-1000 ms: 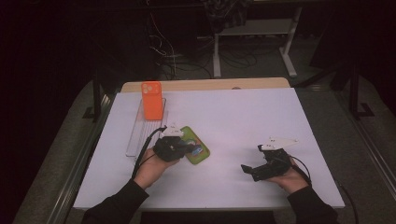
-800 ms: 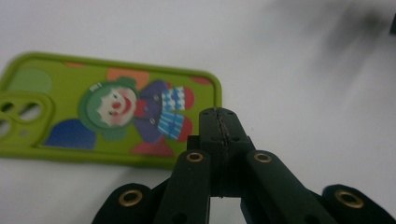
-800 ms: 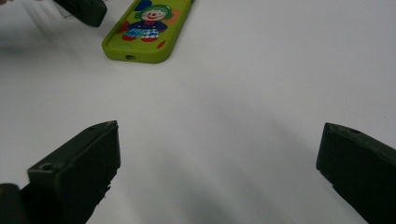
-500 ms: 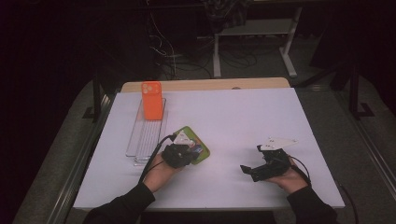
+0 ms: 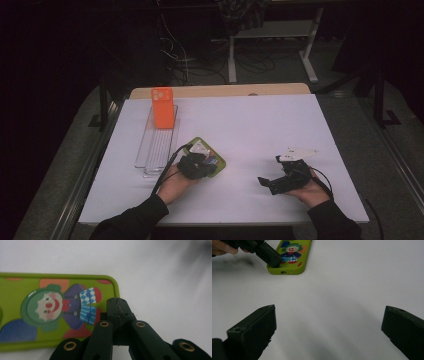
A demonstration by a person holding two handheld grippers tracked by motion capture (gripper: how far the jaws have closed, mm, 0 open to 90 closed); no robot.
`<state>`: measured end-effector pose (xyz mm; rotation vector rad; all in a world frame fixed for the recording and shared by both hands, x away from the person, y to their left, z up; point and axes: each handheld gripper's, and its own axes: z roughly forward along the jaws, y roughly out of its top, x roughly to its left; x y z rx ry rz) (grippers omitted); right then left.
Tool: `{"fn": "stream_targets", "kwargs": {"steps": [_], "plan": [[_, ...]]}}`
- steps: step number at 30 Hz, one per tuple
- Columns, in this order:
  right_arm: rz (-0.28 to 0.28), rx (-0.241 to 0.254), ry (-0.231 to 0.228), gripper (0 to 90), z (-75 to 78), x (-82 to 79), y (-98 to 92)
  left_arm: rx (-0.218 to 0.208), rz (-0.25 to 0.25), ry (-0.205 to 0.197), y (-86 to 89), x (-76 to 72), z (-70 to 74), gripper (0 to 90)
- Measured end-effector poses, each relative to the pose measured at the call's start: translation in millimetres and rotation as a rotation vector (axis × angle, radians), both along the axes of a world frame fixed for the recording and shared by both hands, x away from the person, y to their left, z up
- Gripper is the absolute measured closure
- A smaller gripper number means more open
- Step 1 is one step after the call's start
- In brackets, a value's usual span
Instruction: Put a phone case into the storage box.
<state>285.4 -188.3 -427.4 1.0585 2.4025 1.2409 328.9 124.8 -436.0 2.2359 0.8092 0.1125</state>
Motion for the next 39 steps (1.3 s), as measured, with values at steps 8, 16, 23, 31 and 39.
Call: {"fn": "stream_targets", "kwargs": {"steps": [8, 16, 23, 31, 39], "plan": [[0.000, 0.000, 0.002, 0.0, 0.2, 0.1, -0.4, -0.049, -0.014, 0.028, -19.1, -1.2, -2.6, 89.9], [0.004, 0.000, -0.002, 0.0, 0.2, 0.1, -0.8, -0.020, -0.057, 0.001, -16.6, -1.3, 0.7, 89.2], [0.002, -0.001, -0.005, 0.0, 0.0, 0.5, -1.5, -0.038, -0.100, -0.070, 4.7, -9.4, 14.8, 65.2], [0.007, -0.007, -0.002, 0.0, -0.9, 0.8, -0.2, -0.082, -0.111, -0.109, 35.4, -19.5, 29.9, 30.6], [0.014, -0.016, 0.012, 0.0, -2.2, 0.5, 2.5, -0.081, -0.130, -0.114, 53.9, -22.0, 35.0, 4.5]]}}
